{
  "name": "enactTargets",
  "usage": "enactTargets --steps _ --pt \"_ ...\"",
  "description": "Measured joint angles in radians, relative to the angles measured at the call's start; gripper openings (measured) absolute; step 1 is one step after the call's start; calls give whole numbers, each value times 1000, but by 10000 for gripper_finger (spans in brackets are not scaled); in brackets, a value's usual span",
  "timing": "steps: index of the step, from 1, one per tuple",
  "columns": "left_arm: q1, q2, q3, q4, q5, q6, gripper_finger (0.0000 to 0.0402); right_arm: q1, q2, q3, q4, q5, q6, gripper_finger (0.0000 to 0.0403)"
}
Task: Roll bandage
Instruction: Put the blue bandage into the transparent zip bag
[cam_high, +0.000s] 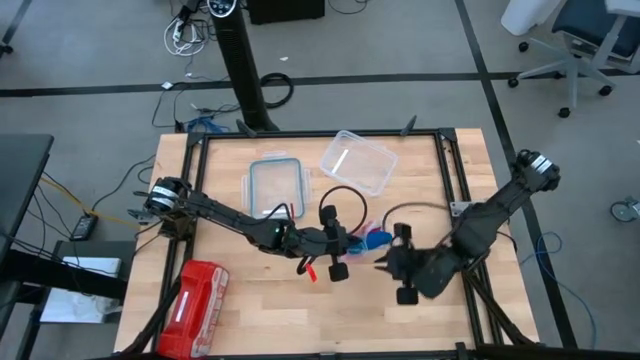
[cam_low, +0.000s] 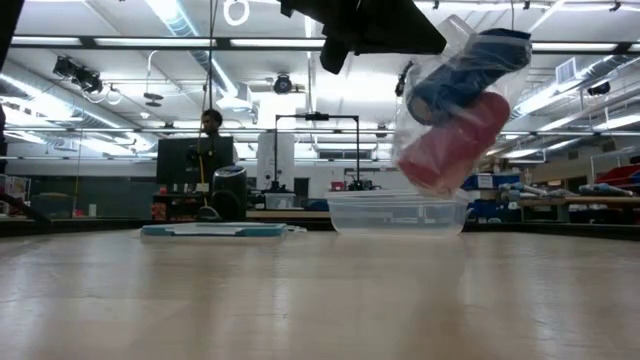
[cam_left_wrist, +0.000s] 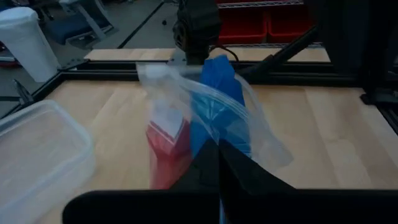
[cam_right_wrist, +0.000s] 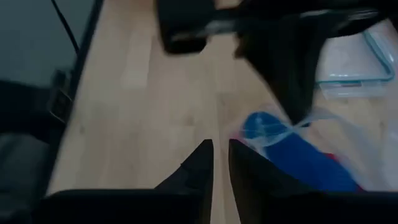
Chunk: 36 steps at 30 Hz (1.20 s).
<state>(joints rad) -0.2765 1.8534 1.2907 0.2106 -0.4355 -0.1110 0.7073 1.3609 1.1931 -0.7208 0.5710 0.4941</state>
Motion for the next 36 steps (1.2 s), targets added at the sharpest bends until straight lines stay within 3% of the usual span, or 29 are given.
enactTargets --steps 9,16,28,36 --pt "2 0 0 4 40 -32 0 8 110 -1 -26 19 -130 99" --pt "2 -1 0 0 42 -32 0 25 113 -1 -55 125 -177 127" --pt "2 -1 0 8 75 -53 0 10 109 -1 -181 156 -193 122" --pt "2 -2 0 78 74 -54 0 -9 109 -1 -190 159 -243 82"
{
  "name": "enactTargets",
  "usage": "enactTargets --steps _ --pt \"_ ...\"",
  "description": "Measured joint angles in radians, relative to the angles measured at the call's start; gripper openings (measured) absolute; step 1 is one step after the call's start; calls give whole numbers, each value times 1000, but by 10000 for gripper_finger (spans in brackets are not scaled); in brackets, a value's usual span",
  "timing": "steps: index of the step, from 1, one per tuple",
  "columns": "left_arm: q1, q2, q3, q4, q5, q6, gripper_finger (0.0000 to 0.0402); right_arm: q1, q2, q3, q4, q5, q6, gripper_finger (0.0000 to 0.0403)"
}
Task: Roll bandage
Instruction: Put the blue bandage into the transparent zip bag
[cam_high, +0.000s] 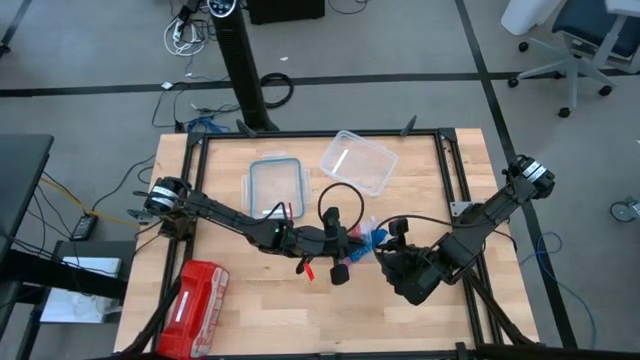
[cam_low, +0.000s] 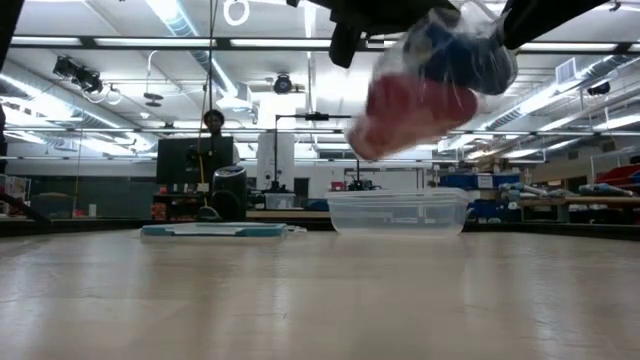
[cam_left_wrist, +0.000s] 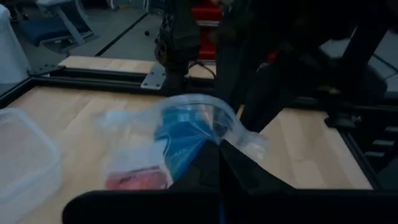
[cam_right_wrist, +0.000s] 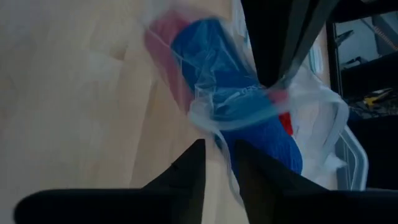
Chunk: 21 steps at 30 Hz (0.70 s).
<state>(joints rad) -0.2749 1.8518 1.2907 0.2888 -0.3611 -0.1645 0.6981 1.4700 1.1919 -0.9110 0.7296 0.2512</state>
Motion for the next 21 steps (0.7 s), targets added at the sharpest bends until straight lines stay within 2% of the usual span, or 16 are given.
enactTargets --steps 11,17,21 --pt "0 0 0 47 0 21 0 -13 0 0 3 -13 -22 8" --pt "0 0 0 4 4 29 0 -9 0 0 -43 -23 -11 3" --pt "0 0 0 -73 49 30 1 -7 1 8 -59 -72 -63 1"
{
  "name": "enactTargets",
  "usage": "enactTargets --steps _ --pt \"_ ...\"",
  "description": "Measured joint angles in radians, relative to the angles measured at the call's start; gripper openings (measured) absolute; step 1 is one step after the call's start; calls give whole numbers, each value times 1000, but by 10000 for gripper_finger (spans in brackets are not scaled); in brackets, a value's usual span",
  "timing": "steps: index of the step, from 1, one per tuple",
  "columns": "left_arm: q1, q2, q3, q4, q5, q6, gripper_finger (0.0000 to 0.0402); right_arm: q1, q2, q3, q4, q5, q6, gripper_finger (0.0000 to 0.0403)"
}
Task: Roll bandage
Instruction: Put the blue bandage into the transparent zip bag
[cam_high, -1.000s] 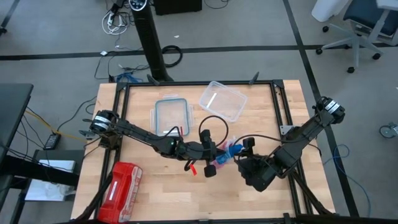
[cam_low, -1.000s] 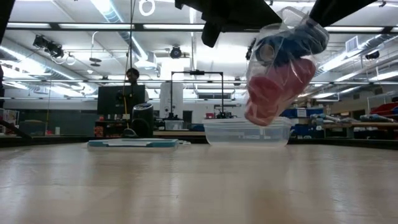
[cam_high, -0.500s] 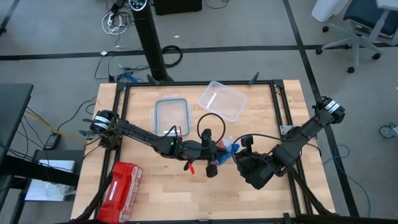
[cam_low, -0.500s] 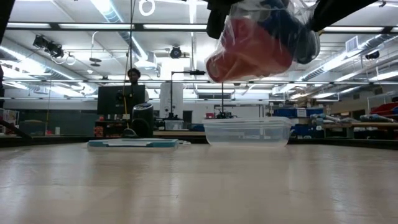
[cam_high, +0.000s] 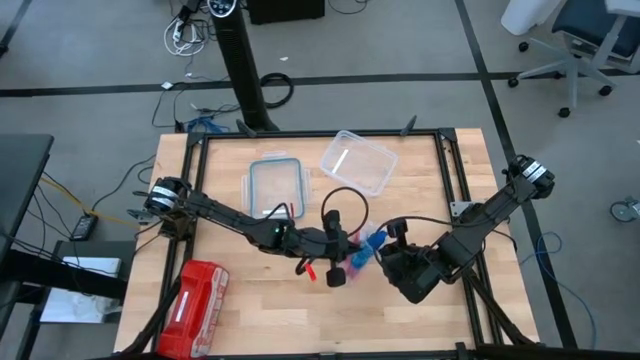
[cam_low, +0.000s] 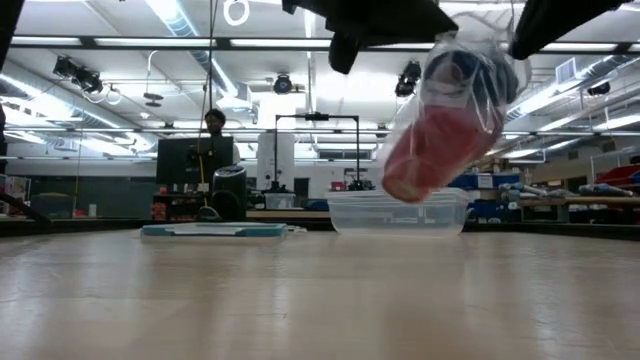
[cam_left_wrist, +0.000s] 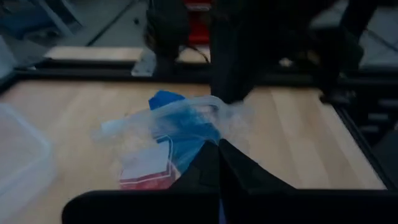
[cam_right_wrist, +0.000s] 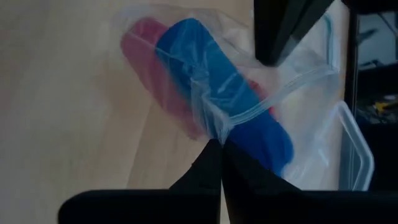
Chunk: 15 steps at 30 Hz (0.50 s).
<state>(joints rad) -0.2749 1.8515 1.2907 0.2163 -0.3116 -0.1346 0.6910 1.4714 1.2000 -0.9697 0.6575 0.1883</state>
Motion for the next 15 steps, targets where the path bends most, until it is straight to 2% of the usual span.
enactTargets --steps 8,15 --pt "0 -3 1 -79 27 -32 28 0 0 144 -128 -37 -86 1" --pt "0 -3 1 -72 55 -30 46 -16 0 191 -152 -162 -118 0"
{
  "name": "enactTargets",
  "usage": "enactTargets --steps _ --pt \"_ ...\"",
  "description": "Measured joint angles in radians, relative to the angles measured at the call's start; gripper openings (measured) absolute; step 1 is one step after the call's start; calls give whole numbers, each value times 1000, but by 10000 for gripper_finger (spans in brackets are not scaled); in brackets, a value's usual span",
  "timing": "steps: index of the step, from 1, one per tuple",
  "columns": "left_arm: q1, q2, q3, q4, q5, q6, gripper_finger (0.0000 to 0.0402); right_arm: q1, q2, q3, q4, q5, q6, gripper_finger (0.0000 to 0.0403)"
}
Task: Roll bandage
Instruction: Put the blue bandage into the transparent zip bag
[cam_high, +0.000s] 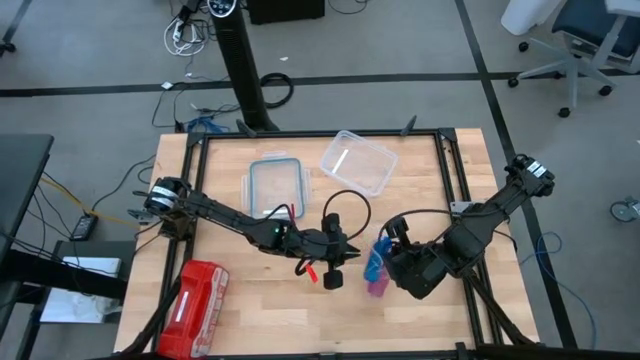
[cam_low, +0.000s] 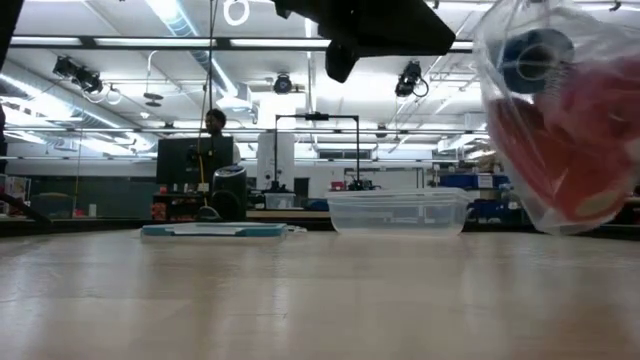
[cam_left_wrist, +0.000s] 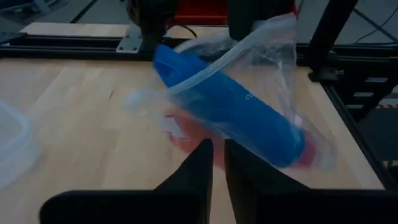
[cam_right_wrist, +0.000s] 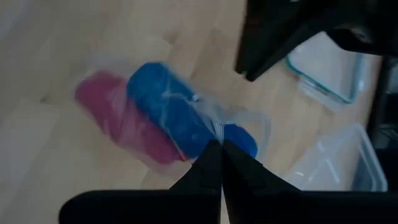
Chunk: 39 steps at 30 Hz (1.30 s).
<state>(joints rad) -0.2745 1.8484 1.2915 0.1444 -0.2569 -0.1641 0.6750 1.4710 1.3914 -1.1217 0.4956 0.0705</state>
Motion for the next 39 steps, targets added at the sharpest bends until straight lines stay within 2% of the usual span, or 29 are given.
enactTargets --steps 7,10,13,16,19,27,39 --pt "7 0 0 123 20 14 46 -11 55 0 -1 -106 -19 0" --pt "17 0 0 144 107 54 47 -14 86 0 -13 -103 -36 0" --pt "19 0 1 137 189 185 54 -16 101 0 -19 -103 -68 0" --pt "19 2 0 111 181 345 74 -22 98 0 -9 -85 -82 0" --pt "25 2 0 134 171 429 102 -22 94 1 -7 -41 -97 0" --pt "53 2 9 131 177 441 153 -14 94 56 -1 52 -162 0" --pt "57 2 24 41 184 475 156 -30 93 79 64 52 -238 0"
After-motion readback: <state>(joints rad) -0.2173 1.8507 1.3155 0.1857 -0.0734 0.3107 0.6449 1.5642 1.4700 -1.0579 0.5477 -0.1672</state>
